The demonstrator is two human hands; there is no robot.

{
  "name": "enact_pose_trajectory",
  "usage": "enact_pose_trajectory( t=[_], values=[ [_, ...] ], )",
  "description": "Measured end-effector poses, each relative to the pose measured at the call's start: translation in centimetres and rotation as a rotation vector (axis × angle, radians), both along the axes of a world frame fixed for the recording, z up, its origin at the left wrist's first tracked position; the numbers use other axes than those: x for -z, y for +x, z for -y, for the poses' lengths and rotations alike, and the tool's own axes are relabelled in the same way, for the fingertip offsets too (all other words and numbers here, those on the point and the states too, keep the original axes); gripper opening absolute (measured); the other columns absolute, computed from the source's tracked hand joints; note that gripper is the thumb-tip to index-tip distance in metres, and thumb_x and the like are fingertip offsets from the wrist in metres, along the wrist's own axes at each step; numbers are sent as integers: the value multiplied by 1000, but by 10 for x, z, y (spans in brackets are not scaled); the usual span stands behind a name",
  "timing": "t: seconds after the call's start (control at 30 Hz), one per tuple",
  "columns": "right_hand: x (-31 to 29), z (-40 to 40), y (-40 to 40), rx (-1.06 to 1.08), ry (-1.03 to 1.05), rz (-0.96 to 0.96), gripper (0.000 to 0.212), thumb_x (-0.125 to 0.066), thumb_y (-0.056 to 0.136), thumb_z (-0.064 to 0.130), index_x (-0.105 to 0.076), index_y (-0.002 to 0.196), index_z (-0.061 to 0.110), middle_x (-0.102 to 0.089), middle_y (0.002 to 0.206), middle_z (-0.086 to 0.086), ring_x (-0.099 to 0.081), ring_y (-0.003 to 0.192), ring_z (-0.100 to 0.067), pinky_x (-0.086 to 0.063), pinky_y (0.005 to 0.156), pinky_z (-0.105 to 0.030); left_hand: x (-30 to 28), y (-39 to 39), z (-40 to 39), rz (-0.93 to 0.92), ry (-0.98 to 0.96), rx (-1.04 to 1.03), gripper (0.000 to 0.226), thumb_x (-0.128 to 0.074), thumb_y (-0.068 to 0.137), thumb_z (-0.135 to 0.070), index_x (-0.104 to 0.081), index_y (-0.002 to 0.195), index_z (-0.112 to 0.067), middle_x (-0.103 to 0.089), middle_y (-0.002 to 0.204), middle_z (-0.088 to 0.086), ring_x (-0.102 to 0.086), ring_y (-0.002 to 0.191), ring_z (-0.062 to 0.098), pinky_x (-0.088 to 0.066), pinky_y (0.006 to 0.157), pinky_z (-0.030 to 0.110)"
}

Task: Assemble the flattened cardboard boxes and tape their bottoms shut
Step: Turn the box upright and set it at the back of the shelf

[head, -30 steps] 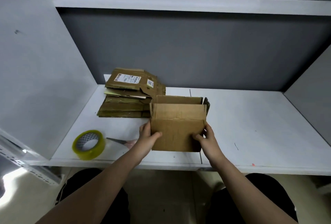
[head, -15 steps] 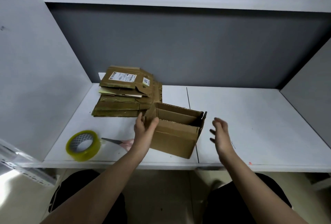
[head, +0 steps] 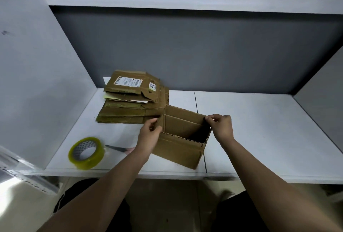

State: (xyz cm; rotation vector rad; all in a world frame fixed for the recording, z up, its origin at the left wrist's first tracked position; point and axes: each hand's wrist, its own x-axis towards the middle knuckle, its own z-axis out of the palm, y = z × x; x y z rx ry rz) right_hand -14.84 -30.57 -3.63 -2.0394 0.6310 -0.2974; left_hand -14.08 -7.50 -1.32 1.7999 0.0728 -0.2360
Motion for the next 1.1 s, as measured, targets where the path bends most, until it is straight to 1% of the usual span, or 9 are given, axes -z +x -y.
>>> enact_pose_trajectory(
  t=[0.13, 0.3, 0.4, 0.47, 0.6, 0.7, 0.87, 1.0, 1.1],
  values=[
    [-3, -20, -3, 115, 253, 123, 9, -64, 88, 25, -69, 83, 21, -68, 90, 1, -61, 79, -15, -52, 79, -39, 0, 3, 0, -25, 20, 28, 40, -44, 99, -16, -45, 139, -20, -46, 140, 2, -44, 123, 16, -36, 93, 25],
    [-7, -26, -8, 65, 373, 184, 17, -52, 92, 10, -65, 83, 16, -62, 79, -6, -56, 66, -19, -51, 63, -35, -3, 6, 2, -34, -73, -90, 54, -52, 96, -11, -29, 144, -16, -46, 127, -1, -43, 107, 10, -35, 91, 25],
    [-4, -17, -14, -7, 299, 112, 22, -47, 91, 5, -66, 85, 15, -64, 88, -2, -58, 80, -18, -52, 74, -35, -3, 9, 3, -15, -133, -223, 60, -59, 93, -15, -27, 144, -15, -42, 137, 1, -46, 120, 18, -36, 94, 27],
    [-3, -14, -20, -71, 175, 91, 17, -51, 89, 4, -66, 93, 11, -64, 95, 0, -57, 89, -15, -47, 76, -26, -2, 3, 8, -98, -143, -303, 64, -58, 93, -27, -24, 146, -15, -34, 148, 7, -38, 132, 26, -34, 97, 30],
    [-4, -13, -28, -223, 197, 44, 12, -51, 94, 10, -53, 106, 11, -56, 100, -1, -52, 94, -15, -43, 74, -19, 13, -37, 41, -284, -204, -87, 78, -53, 93, -43, -4, 152, -28, -25, 153, 5, -31, 137, 28, -31, 110, 43],
    [-5, -12, -34, -342, 302, -14, 26, -44, 99, 12, -50, 123, 16, -57, 113, 1, -53, 101, -11, -45, 81, -20, 20, -48, 64, -277, -207, -11, 85, -55, 91, -45, 8, 148, -41, -23, 153, 3, -31, 137, 28, -32, 110, 53],
    [-9, 0, -40, -208, 184, 151, 33, -42, 101, 18, -58, 130, 20, -60, 127, 3, -54, 117, -15, -45, 102, -34, 9, -35, 84, -184, -222, 63, 66, -46, 97, -42, -5, 148, -45, -30, 149, -1, -39, 132, 24, -39, 106, 49],
    [-26, 31, -40, -20, 45, 188, 36, -42, 100, 17, -56, 132, 24, -62, 126, 2, -57, 113, -20, -45, 100, -38, -11, -6, 119, -73, -193, 131, 44, -46, 98, -36, -39, 141, -28, -54, 132, 0, -55, 115, 18, -49, 92, 36],
    [-36, 66, -37, 51, -36, 176, 39, -40, 100, 16, -50, 137, 25, -52, 130, -4, -56, 105, -21, -43, 100, -38, -26, 9, 159, -18, -117, 211, 44, -48, 97, -38, -41, 139, -24, -54, 129, -4, -55, 113, 18, -49, 94, 37]
  ],
)
